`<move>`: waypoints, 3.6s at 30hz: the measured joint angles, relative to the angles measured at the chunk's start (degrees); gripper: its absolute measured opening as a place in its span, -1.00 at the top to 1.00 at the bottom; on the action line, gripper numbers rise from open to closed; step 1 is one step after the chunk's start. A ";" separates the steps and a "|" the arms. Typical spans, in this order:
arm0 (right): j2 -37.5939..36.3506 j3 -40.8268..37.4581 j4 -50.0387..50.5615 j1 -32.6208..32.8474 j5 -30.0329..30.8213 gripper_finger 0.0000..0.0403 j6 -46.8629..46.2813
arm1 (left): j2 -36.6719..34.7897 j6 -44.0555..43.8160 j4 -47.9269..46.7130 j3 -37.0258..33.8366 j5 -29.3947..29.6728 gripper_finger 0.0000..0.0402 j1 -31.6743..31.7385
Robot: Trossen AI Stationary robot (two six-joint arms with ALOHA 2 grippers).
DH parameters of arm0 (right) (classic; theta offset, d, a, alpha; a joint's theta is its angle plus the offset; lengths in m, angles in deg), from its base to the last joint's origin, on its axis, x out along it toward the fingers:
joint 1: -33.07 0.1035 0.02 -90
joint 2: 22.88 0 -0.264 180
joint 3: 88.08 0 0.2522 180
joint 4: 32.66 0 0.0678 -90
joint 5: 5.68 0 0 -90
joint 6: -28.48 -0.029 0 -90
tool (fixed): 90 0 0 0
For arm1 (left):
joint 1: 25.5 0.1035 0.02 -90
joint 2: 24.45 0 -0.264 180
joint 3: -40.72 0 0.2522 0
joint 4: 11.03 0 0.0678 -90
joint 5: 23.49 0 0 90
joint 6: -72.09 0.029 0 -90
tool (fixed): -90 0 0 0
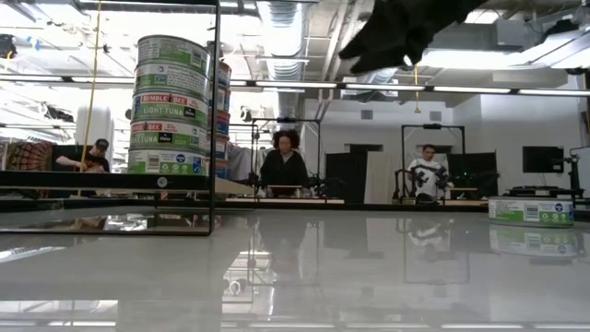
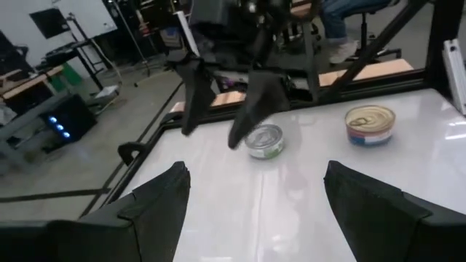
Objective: Stack canned seafood by type on shelf
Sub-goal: Stack the green tuna can on top of the other green tuna can on the shelf
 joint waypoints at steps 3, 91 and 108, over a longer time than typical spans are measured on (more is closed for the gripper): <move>1.57 0.36 1.15 -1.80 -3.96 -0.56 -1.46 | -0.02 0.10 1.01 -1.20 -1.95 -0.53 1.96; 5.94 9.48 55.16 19.98 -21.62 0.67 -34.21 | -0.13 -1.74 -19.54 2.26 -13.05 -0.53 1.61; 21.74 25.57 65.45 8.80 -26.58 -0.61 -6.98 | -0.13 -2.64 -21.28 2.26 -13.49 -0.53 1.61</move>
